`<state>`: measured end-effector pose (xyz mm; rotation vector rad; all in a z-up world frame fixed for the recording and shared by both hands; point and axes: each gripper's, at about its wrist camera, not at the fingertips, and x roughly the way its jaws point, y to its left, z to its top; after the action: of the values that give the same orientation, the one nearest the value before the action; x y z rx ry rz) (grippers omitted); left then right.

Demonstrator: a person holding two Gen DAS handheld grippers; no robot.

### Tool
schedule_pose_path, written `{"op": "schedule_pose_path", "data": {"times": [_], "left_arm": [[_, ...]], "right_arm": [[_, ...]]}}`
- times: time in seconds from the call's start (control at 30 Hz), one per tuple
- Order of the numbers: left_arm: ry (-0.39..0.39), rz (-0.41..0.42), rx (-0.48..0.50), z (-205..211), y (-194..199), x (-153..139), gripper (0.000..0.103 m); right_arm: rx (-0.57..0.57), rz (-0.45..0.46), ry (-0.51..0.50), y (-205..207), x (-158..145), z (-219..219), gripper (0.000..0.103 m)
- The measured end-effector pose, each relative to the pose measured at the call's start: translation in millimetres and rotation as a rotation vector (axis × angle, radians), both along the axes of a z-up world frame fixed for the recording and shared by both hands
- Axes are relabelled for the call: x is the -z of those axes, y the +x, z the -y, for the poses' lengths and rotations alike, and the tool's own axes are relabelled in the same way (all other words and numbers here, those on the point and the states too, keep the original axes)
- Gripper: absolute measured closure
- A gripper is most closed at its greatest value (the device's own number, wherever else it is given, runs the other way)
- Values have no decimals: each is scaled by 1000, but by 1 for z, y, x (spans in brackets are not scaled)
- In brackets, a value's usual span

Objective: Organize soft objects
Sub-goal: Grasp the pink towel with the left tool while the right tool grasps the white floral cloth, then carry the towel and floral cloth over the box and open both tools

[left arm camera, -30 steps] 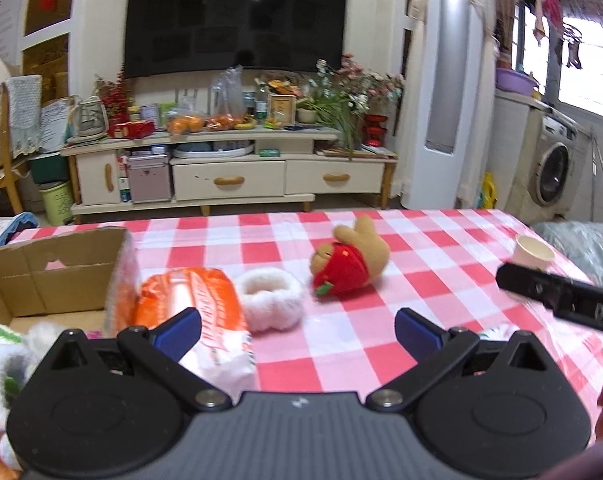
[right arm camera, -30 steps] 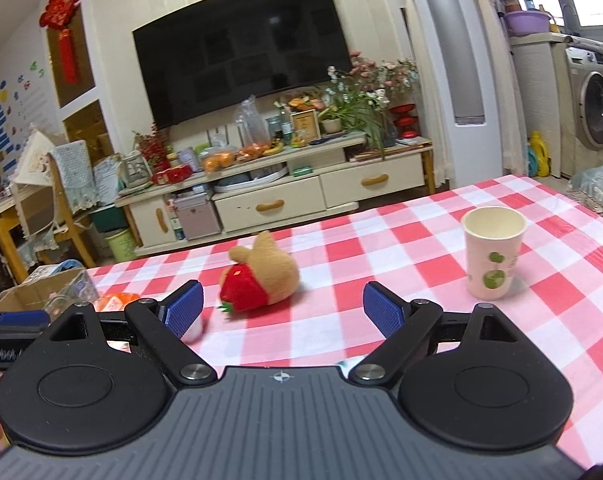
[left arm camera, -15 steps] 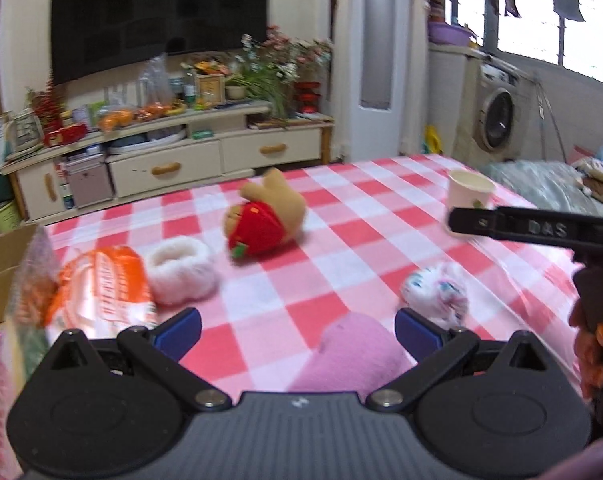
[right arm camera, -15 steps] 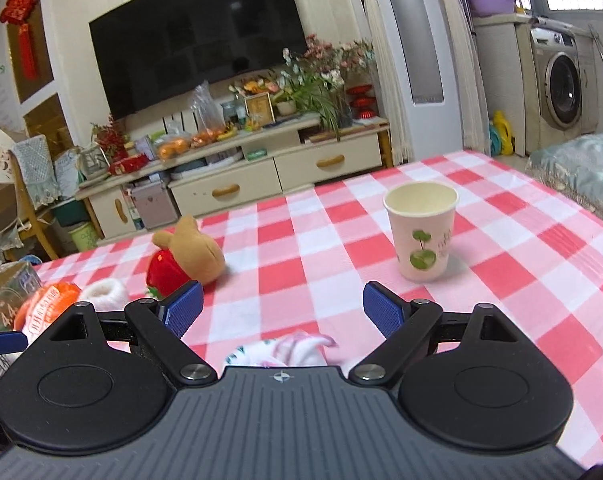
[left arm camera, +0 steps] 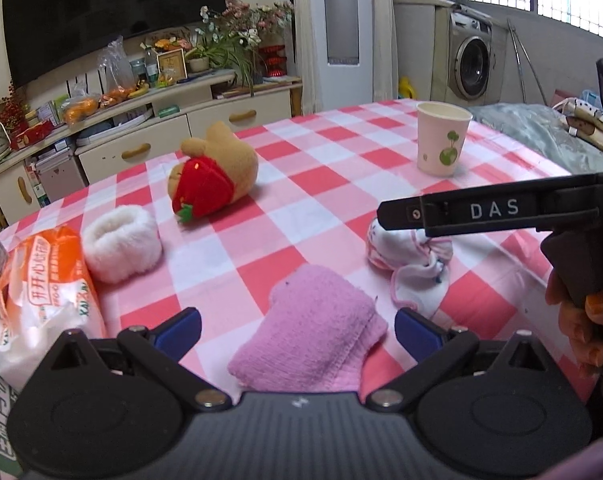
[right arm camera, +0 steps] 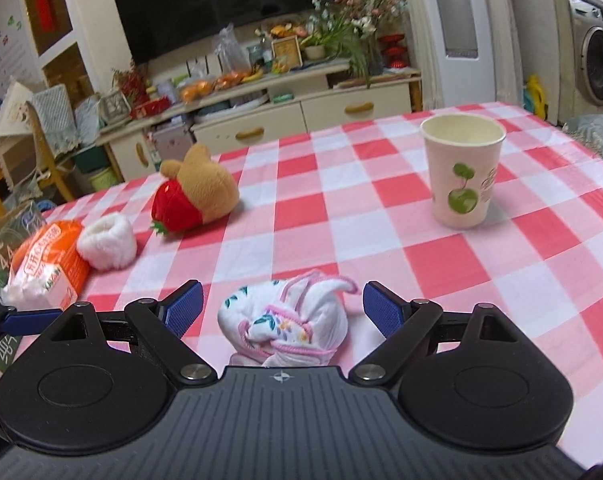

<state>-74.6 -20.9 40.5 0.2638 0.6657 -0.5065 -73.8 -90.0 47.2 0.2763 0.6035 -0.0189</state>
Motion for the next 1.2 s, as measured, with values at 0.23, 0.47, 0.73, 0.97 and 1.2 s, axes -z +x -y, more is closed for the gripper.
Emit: {"op": "schedule_pose_path", "data": {"times": [0.23,0.47,0.73,0.97,1.2], "left_arm": [[26,-27,6,8,6,10,1],[31,-62,4,12,15,15,3],[20,-86,-12,12,21,17,20],[22,-113,-16,12,25,19,34],[19,-120,-39,9,29,19,39]], "right_arm": [[-18,-47,18,13,8,4,0],[-31,-80,8,22,13,4,0],[-40,-83,-10,27,15,3,0],[-56,-70,-26,31,16,2,4],[-77,-63,-62,37,17,-3,9]]}}
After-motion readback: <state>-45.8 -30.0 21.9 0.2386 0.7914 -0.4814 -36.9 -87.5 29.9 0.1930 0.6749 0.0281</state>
